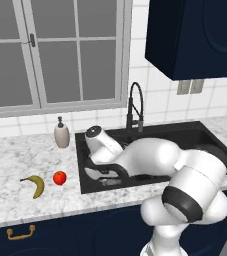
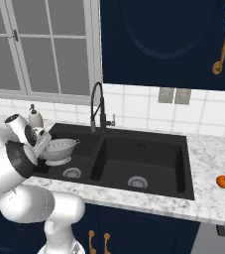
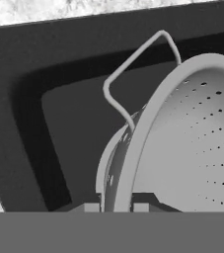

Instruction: Put the colander in the sink, put the apple, orange, banana in the colander, and turn on the sink faucet and pour water over the colander.

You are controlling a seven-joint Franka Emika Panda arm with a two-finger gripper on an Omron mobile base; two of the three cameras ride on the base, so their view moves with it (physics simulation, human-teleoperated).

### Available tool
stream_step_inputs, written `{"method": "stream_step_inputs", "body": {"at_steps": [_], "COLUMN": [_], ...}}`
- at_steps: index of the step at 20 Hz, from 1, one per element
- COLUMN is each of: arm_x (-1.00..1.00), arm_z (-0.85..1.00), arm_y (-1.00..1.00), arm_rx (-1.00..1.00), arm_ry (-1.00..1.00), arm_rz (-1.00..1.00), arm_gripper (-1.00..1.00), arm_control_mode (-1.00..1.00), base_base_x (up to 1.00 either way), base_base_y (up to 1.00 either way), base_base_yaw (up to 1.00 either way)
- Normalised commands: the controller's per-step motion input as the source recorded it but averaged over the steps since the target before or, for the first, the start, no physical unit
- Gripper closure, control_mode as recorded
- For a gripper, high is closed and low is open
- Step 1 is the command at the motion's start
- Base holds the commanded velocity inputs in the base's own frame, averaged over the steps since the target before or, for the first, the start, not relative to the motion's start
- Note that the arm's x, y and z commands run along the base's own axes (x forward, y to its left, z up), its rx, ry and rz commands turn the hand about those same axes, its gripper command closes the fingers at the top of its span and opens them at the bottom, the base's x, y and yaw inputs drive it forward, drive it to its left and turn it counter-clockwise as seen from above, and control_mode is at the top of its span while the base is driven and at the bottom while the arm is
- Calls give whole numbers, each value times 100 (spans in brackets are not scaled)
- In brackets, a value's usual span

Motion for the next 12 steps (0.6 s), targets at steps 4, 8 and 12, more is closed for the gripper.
{"method": "stream_step_inputs", "body": {"at_steps": [4,8,12], "arm_x": [46,35,29], "arm_z": [-40,-35,-43], "arm_y": [0,0,0], "arm_rx": [-5,-2,-1], "arm_ry": [4,0,0], "arm_rz": [-7,-4,-4], "arm_gripper": [100,100,100], "arm_control_mode": [-100,-100,-100], "base_base_x": [0,0,0], "base_base_y": [0,0,0], "base_base_yaw": [0,0,0]}}
